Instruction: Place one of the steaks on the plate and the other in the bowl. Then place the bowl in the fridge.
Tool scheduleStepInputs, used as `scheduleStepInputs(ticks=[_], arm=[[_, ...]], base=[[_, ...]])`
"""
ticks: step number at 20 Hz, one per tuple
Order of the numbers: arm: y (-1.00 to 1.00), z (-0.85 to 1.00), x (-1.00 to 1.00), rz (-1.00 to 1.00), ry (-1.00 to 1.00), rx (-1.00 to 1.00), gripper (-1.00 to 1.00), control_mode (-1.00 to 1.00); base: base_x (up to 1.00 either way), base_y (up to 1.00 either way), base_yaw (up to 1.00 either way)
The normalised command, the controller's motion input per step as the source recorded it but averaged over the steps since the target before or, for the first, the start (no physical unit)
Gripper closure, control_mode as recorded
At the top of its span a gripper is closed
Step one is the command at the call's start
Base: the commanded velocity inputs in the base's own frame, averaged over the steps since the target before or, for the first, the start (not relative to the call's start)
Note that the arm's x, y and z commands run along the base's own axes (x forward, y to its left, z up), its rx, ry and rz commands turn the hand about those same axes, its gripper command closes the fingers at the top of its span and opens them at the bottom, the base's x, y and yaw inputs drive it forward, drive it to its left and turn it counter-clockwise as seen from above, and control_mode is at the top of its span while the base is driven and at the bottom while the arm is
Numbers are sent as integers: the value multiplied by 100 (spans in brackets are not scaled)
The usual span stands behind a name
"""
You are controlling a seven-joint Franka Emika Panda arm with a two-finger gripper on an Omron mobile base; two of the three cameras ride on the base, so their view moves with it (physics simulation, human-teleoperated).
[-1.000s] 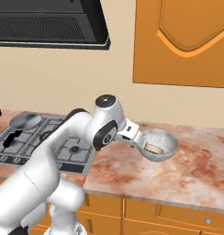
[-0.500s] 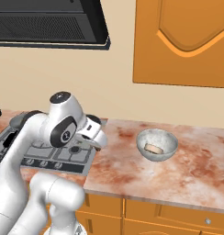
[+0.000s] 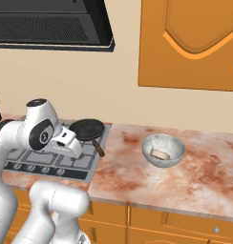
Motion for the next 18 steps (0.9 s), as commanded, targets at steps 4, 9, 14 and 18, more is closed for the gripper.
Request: scheduleStepInputs(ticks=[4,9,14,18], arm=[[6,-1,-1,-3,-2,0,-100,-100],[7,-14,-22,-25,-1,0,-100,100],[0,0,0,0,0,0,-100,100],[0,0,0,0,0,0,-100,100]], base=[[0,0,0],[-26,0,-27],[-60,-3,-76],[-29,-11,-72]])
